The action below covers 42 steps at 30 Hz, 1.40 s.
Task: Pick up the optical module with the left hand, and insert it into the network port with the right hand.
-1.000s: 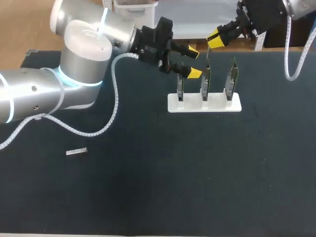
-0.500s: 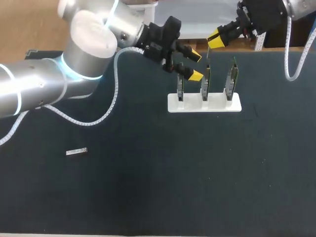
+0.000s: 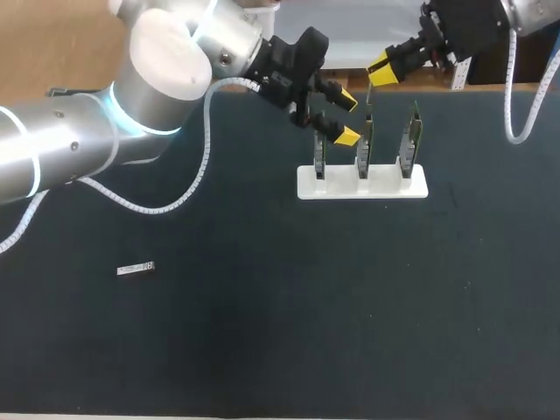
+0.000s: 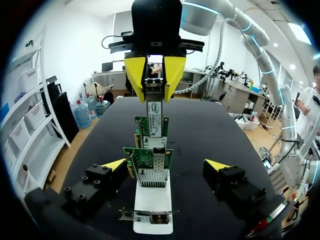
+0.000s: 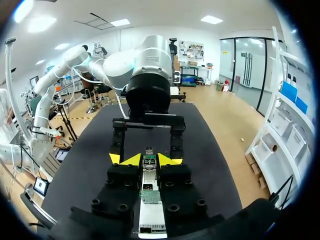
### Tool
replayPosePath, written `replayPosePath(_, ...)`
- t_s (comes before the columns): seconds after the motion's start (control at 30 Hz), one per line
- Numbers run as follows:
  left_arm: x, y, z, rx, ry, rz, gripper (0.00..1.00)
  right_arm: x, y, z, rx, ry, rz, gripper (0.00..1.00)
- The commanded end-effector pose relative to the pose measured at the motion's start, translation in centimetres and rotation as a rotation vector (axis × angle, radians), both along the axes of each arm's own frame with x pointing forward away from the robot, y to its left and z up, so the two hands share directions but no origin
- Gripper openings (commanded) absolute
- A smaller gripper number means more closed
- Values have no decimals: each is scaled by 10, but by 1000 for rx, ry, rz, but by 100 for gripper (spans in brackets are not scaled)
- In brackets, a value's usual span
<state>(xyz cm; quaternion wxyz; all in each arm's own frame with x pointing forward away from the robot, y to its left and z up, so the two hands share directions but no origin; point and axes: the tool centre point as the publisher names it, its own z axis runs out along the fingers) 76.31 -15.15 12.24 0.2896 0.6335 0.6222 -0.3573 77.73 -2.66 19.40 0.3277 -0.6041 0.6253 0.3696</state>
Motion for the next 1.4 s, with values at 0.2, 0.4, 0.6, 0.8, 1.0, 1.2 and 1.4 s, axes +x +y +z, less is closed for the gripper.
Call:
replayPosePath(0.2, 3, -4, -1, 21, 2, -16, 100, -1, -1, 0, 2, -2, -4, 0)
replayPosePath(0.4, 3, -1, -3, 23, 5, -13, 100, -1, -1, 0, 2, -3, -3, 0)
replayPosePath(0.6, 3, -1, -4, 29, 4, -13, 100, -2, -1, 0, -1, -3, -4, 0)
replayPosePath(0.8, 3, -2, -4, 27, 1, -22, 100, -2, -2, 0, -6, -5, -5, 0)
replayPosePath(1.0, 2, -3, -5, 29, 3, -36, 100, -3, -2, 0, -10, -6, -6, 0)
replayPosePath(1.2, 2, -1, -6, 34, 2, -34, 100, -3, -3, 0, -10, -7, -5, 0)
replayPosePath(1.4, 2, -1, -6, 35, 4, -32, 100, -4, -3, 0, -10, -7, -4, 0)
